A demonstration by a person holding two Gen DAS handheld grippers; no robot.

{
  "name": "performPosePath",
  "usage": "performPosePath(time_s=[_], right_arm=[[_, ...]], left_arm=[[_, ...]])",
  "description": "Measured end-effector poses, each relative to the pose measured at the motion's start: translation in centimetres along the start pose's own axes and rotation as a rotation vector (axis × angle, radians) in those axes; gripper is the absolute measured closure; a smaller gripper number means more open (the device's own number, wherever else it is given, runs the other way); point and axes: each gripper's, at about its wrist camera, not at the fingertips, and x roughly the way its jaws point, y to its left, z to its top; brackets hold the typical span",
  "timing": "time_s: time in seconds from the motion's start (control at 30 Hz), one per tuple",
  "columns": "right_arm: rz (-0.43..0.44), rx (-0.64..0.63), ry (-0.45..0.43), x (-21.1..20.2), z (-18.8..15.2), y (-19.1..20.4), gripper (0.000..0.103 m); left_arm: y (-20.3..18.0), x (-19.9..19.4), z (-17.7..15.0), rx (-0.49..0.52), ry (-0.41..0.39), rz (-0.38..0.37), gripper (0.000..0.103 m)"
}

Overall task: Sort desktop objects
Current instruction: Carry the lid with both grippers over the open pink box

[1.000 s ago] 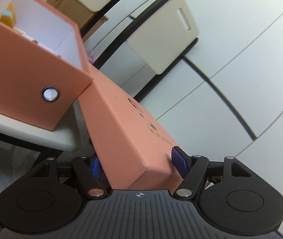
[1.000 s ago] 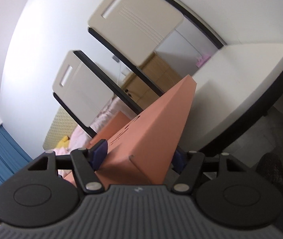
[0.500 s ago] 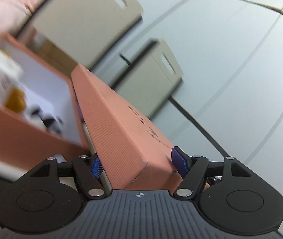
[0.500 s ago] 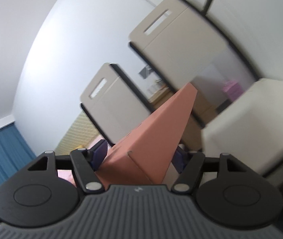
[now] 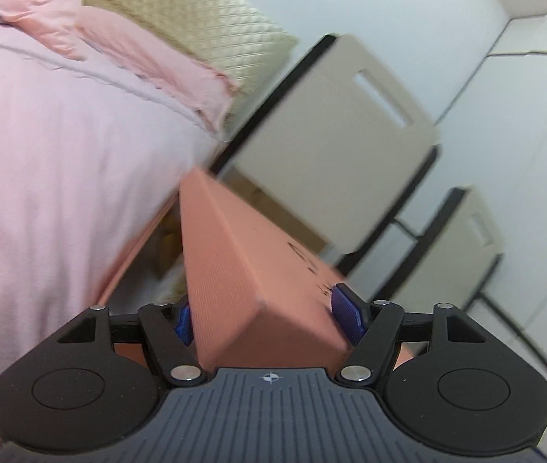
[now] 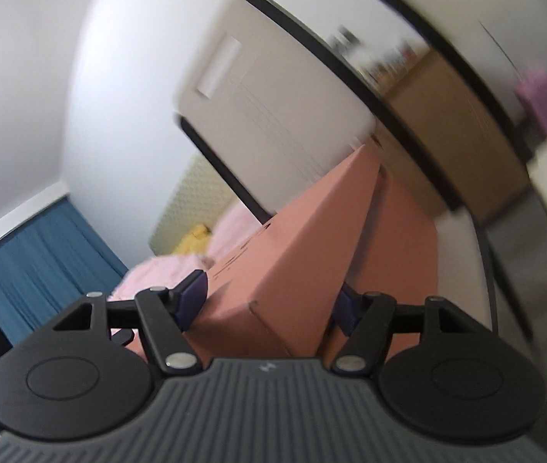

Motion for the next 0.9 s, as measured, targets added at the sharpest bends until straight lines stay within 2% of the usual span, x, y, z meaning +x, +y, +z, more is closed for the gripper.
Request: performPosePath(time_s=[0.13, 0.2, 0.27, 0.37, 0.43, 0.5, 0.67, 0.8, 0.87, 0.9], right_arm=[[-0.034, -0.001, 0.019, 0.9, -0.9, -0.4, 0.034], [-0.062, 0.002, 0.020, 1.1, -1.4, -0.6, 0.033], [-0.091, 0.004, 0.013, 1.4, -1.7, -0.6, 0.028], [-0.170, -0.030, 0.018, 2.1, -2.0, -0.6, 0.026], [-0.200, -0.023, 0.025, 2.2, -2.3, -0.9, 0.025], [-0.217, -0.020, 0.021, 2.1, -2.5, -1.1, 0.025], [-0.268, -0.054, -0.039, 1.5, -2.7, -0.8, 0.021], [-0.299, -0.066, -0.079, 1.2, -2.9, -0.7, 0.020], [-0.318, -0.077, -0.093, 1.1, -3.2, -0.5, 0.022], [-0.326, -0.082, -0.098, 1.1, -3.4, -0.3, 0.031]], left_arm=[[1.3, 0.0, -0.6, 0.006, 0.003, 0.008, 0.025], [1.2, 0.1, -1.2, 0.046, -0.014, 0.027, 0.023], [0.1, -0.5, -1.9, 0.145, -0.039, 0.090, 0.014], [-2.6, -1.4, -3.4, 0.343, -0.158, 0.237, 0.008], [-3.4, -1.9, -4.0, 0.406, -0.206, 0.270, 0.008], [-3.5, -2.1, -4.3, 0.407, -0.226, 0.268, 0.008], [-4.1, -1.5, -5.1, 0.462, -0.243, 0.313, 0.008], [-4.5, -1.2, -5.9, 0.504, -0.248, 0.314, 0.011], [-4.8, -1.2, -6.3, 0.534, -0.261, 0.330, 0.015], [-4.9, -1.1, -6.4, 0.544, -0.264, 0.337, 0.018]])
